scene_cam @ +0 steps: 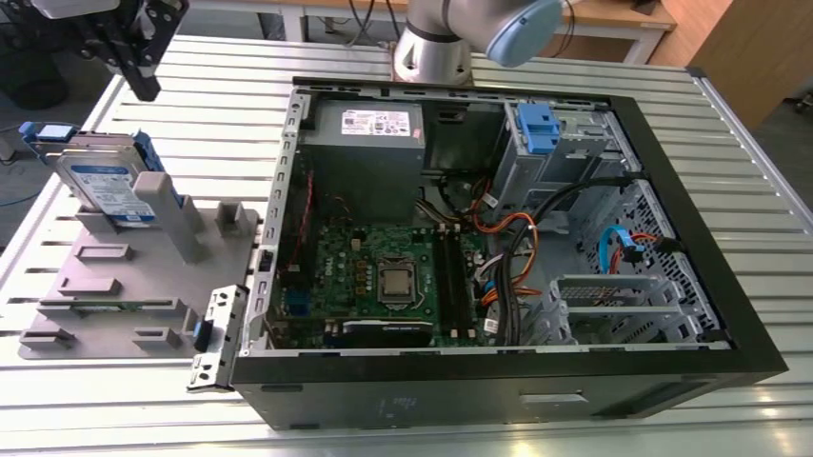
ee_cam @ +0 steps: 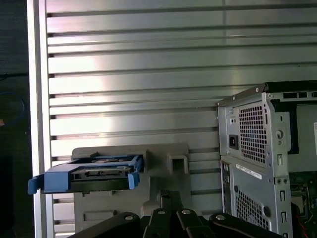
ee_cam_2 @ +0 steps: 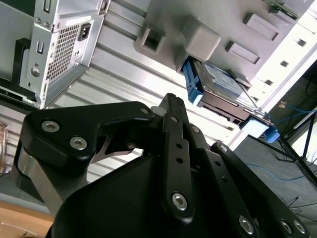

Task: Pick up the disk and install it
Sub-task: 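Reach for the disk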

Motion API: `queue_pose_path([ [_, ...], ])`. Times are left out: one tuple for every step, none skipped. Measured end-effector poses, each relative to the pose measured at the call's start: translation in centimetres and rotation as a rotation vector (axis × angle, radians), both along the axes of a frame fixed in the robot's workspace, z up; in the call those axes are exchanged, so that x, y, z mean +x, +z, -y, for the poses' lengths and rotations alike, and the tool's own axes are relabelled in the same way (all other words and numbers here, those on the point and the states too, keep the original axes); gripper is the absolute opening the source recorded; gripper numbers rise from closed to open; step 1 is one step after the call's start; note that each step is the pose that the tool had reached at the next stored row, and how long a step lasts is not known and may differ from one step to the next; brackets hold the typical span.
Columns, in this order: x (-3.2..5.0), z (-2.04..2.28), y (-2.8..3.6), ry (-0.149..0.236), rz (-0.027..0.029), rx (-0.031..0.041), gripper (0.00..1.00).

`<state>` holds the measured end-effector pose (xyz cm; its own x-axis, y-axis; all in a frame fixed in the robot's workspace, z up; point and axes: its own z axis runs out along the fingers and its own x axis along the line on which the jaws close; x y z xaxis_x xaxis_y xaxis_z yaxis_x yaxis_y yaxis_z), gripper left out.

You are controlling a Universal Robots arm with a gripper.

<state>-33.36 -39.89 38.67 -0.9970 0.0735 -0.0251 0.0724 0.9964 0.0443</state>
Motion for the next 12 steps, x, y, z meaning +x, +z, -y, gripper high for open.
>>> queue_pose_path([
  [-0.26, 0.00, -0.07, 0.000, -0.0001, 0.0000, 0.11],
  [-0.52, -0.01, -0.13, 0.000, -0.0001, -0.0001, 0.11],
  [-0.78, -0.01, -0.19, 0.000, -0.0002, -0.0001, 0.11],
  [-1.07, -0.01, -0.25, 0.000, 0.0000, -0.0001, 0.11],
  [-1.38, -0.01, -0.31, 0.000, 0.0000, -0.0001, 0.11],
  [-1.68, -0.01, -0.37, 0.000, 0.0000, -0.0002, 0.11],
  [-1.97, -0.01, -0.43, 0.000, -0.0001, -0.0003, 0.11],
  [-2.25, -0.01, -0.53, 0.000, 0.0000, -0.0005, 0.11],
  [-2.48, -0.02, -0.63, 0.000, -0.0002, -0.0006, 0.11],
  [-2.71, -0.03, -0.75, 0.000, -0.0001, -0.0007, 0.11],
  [-2.92, -0.03, -0.86, 0.000, 0.0000, -0.0007, 0.11],
  [-3.15, -0.03, -0.96, 0.000, 0.0000, -0.0006, 0.11],
])
